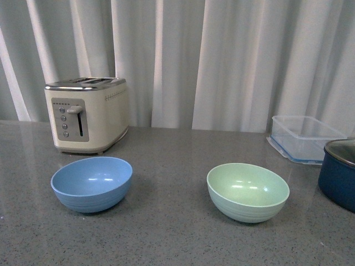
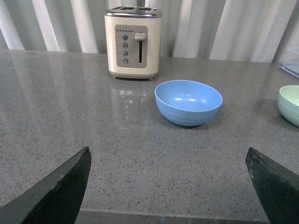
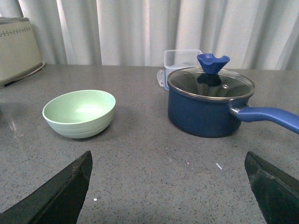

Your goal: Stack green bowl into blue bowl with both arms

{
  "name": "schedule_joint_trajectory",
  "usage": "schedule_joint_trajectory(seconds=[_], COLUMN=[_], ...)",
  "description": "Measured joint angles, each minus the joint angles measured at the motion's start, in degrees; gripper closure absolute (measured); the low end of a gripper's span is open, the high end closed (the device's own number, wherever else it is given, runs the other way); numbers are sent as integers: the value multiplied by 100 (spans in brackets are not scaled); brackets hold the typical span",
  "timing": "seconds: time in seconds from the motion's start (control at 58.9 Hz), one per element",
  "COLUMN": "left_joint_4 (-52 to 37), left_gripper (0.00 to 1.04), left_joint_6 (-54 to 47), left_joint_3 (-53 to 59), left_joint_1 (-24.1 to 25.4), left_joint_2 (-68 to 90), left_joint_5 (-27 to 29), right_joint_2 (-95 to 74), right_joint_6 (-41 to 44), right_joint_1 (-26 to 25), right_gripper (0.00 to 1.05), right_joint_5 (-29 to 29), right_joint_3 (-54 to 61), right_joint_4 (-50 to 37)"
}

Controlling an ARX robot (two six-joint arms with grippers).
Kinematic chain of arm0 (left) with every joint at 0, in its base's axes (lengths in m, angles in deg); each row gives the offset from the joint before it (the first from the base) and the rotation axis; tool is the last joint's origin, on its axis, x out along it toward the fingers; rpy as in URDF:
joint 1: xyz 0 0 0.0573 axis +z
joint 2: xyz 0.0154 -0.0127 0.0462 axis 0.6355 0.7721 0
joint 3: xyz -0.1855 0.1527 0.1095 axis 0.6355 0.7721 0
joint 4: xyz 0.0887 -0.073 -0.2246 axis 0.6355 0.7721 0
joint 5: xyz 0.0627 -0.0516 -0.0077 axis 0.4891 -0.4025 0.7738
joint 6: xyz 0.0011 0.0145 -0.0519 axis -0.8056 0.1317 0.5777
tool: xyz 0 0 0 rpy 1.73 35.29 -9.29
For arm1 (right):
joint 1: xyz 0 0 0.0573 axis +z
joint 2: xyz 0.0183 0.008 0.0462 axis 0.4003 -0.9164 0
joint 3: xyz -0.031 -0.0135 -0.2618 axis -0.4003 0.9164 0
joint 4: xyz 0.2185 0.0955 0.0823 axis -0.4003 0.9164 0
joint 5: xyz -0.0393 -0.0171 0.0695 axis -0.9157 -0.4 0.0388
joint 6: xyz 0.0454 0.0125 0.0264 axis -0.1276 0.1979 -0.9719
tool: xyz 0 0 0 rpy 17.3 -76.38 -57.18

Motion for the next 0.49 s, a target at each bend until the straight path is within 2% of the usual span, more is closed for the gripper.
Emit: schedule_joint_trajectory(seconds=[0.271, 0.305, 0.322, 0.339, 0.373, 0.424, 0.492], left_joint_4=[17, 654, 1102, 1314, 2044, 2428, 2238], left_gripper=[7, 7, 7, 7, 7, 7, 7], left_joint_6=[24, 282, 487, 584, 1032, 1300, 1443], left_joint_3=[-9, -234, -413, -518, -883, -1110, -1235], left_joint_1=[-9, -238, -389, -446, -557, -466, -258], left_joint_2=[15, 334, 619, 785, 1506, 2223, 2820], left_joint_5=[63, 743, 1285, 1390, 2229, 2658, 2614], right_joint_2=[0, 0, 0, 0, 0, 7, 4], right_joint_6=[0, 0, 0, 0, -2, 0, 0], right_joint_1=[0, 0, 0, 0, 0, 0, 2], right_gripper=[10, 10, 10, 10, 10, 10, 10], right_joint_5=[0, 0, 0, 0, -2, 0, 9], right_joint_3=[0, 0, 0, 0, 0, 0, 0], right_joint_4=[0, 0, 0, 0, 0, 0, 4])
